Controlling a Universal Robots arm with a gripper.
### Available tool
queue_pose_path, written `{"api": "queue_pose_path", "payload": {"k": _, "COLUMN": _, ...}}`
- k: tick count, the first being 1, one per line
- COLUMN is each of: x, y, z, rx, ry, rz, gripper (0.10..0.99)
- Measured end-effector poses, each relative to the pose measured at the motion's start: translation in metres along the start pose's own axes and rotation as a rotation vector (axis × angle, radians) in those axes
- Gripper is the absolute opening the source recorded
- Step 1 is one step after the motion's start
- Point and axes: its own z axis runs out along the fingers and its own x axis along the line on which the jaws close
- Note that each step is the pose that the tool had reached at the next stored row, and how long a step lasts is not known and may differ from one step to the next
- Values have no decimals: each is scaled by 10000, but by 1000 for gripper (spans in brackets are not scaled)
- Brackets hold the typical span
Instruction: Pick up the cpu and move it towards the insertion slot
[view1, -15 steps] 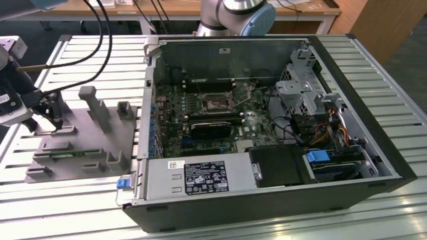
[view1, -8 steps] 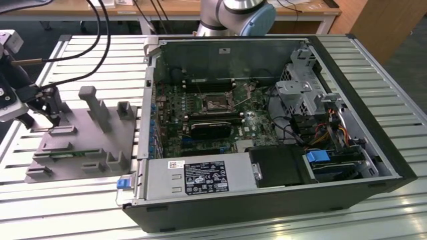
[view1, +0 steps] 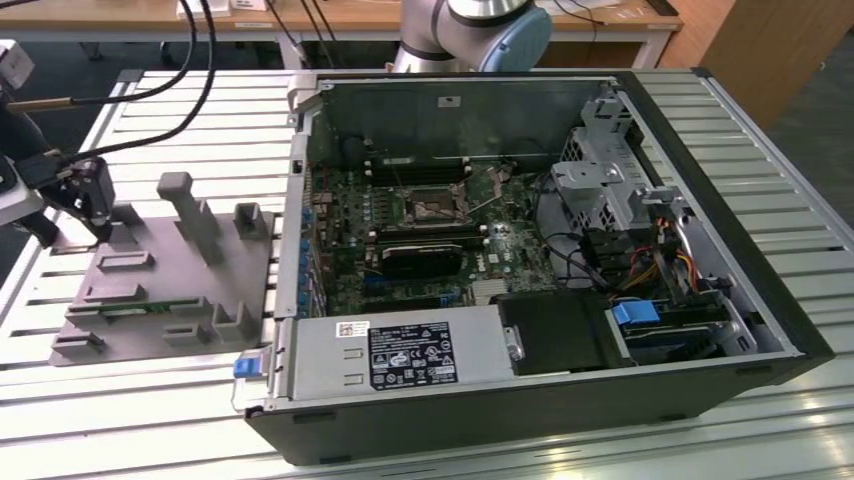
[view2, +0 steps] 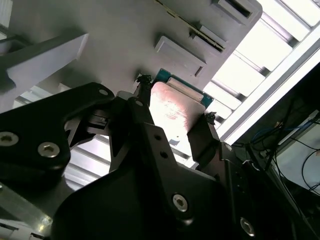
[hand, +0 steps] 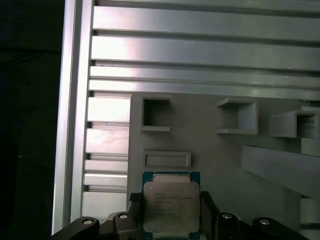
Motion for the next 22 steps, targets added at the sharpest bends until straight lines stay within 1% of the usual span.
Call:
{"api": "queue_pose_path", "payload": {"k": 10, "x": -6, "y": 12, "z": -274, "rx": -1, "ry": -10, "rz": -1, "gripper": 541}}
{"api": "queue_pose_path", "payload": {"k": 22, "x": -15, "y": 30, "z": -674, "rx": -2, "ry": -30, "rz": -1, "gripper": 541}}
